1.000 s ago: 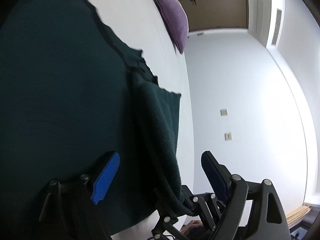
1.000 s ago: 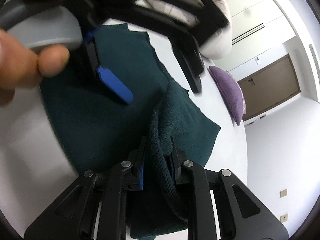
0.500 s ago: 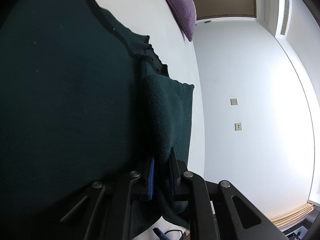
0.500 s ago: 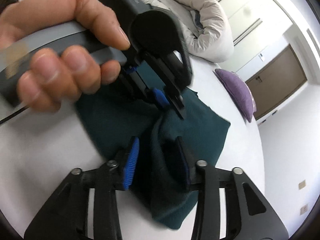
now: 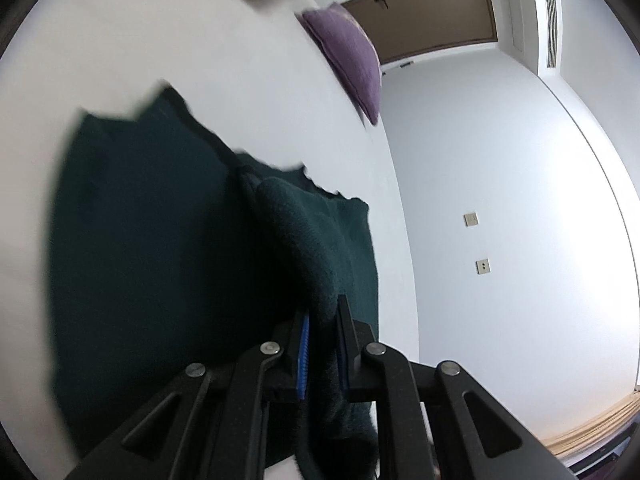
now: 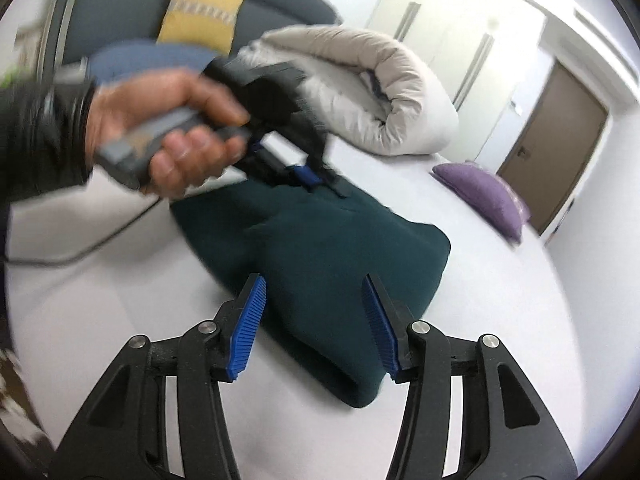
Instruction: Fold small clothes
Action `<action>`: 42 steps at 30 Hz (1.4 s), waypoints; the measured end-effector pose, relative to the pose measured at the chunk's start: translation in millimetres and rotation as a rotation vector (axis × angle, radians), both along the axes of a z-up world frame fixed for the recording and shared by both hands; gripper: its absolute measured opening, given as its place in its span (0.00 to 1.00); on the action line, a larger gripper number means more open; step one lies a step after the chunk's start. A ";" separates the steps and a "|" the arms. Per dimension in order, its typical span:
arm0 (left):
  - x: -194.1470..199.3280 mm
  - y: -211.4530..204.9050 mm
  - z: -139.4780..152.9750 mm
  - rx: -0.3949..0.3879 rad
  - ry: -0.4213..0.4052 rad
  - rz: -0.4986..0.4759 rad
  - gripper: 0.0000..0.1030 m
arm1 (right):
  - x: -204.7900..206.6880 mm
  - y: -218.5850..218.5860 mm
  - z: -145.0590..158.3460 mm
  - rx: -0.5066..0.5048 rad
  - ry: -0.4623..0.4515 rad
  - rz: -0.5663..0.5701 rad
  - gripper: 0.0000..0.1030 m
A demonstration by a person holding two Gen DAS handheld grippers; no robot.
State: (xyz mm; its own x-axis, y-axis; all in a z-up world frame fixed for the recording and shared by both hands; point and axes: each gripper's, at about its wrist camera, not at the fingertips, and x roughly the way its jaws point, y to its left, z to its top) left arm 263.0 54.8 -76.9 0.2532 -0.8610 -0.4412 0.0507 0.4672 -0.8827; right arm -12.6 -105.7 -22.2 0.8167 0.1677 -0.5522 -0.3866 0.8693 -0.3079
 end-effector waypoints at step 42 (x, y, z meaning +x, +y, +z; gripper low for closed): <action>-80.2 14.5 9.2 0.630 -0.258 0.078 0.15 | 122.7 -80.5 -90.5 0.825 0.576 -0.090 0.43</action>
